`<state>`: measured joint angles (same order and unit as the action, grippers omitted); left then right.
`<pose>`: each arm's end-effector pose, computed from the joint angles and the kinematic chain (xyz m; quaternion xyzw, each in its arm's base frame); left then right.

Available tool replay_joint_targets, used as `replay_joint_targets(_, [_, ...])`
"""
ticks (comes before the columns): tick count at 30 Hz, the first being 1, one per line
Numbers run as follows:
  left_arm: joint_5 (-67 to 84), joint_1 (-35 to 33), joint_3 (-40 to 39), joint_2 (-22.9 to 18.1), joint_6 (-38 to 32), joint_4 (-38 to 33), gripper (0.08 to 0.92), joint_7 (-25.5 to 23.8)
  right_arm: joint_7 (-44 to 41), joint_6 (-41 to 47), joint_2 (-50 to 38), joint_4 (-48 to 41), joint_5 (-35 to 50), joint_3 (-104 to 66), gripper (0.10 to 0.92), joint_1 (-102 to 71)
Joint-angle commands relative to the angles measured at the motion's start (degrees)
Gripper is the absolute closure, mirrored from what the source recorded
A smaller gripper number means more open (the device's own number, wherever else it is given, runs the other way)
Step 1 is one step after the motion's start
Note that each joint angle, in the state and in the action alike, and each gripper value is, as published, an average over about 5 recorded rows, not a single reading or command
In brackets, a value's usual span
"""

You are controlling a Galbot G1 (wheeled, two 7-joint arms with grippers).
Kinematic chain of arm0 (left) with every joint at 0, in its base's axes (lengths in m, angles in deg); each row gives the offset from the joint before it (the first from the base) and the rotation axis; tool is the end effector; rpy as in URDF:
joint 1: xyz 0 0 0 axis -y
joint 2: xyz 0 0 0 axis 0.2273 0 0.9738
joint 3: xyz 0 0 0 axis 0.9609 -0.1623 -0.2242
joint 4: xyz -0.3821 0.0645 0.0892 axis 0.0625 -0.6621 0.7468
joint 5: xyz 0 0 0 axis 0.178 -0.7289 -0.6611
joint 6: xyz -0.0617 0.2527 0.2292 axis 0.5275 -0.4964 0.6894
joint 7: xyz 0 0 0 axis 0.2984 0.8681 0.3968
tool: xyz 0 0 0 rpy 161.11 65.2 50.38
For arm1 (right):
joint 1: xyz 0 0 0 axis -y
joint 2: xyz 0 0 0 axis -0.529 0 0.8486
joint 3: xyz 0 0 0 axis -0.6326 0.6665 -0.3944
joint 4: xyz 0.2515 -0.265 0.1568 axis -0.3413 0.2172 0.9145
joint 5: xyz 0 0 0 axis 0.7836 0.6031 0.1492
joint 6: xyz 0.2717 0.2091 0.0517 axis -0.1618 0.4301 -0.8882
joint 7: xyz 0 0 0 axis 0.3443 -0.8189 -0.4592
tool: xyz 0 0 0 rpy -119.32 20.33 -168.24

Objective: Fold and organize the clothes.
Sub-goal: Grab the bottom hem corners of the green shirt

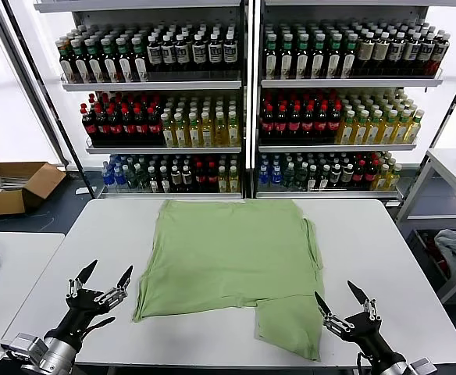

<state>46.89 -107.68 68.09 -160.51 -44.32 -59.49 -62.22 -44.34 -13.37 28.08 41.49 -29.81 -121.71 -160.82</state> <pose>0.1379 0.1347 -0.2980 -0.0969 -0.9936 0.0114 0.0577 0.1025 -0.1221 -0.3223 0.1536 -0.9861 -0.0043 0.0637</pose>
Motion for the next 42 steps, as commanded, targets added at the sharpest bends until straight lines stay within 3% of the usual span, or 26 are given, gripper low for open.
replay_joint_targets(1, [-0.75,-0.83,-1.71,1.46,2.79,-0.14,0.177,1.89,1.82,3.53,-0.64,1.29,-0.30,0.46,0.203,-1.06])
replay_joint_targets(9, [-3.91,-3.36,-5.63,8.16,10.01,-0.08,0.177,4.70,4.38,9.08,-5.45,2.80,-3.82,1.99,0.203,-6.25])
replay_joint_targets(18, [-1.67,-2.18,-9.39,11.16,16.86,1.67,0.177,8.07,6.77,15.88,-6.86,5.65,-4.02,3.32,0.203,-10.53])
replay_joint_targets(34, [1.41,2.59,-14.25,11.10,19.72,8.72,0.177,12.03,7.94,19.55,-4.51,3.29,-8.25,10.72,0.203,-6.68])
replay_joint_targets(37, [1.24,2.31,-14.54,11.08,19.91,9.15,0.180,11.80,8.00,19.88,-4.09,2.93,-8.84,12.03,0.229,-6.23])
replay_joint_targets(42, [0.99,2.01,-14.85,10.84,19.97,9.76,0.264,11.32,8.13,19.93,-3.79,2.37,-8.87,13.11,0.362,-6.47])
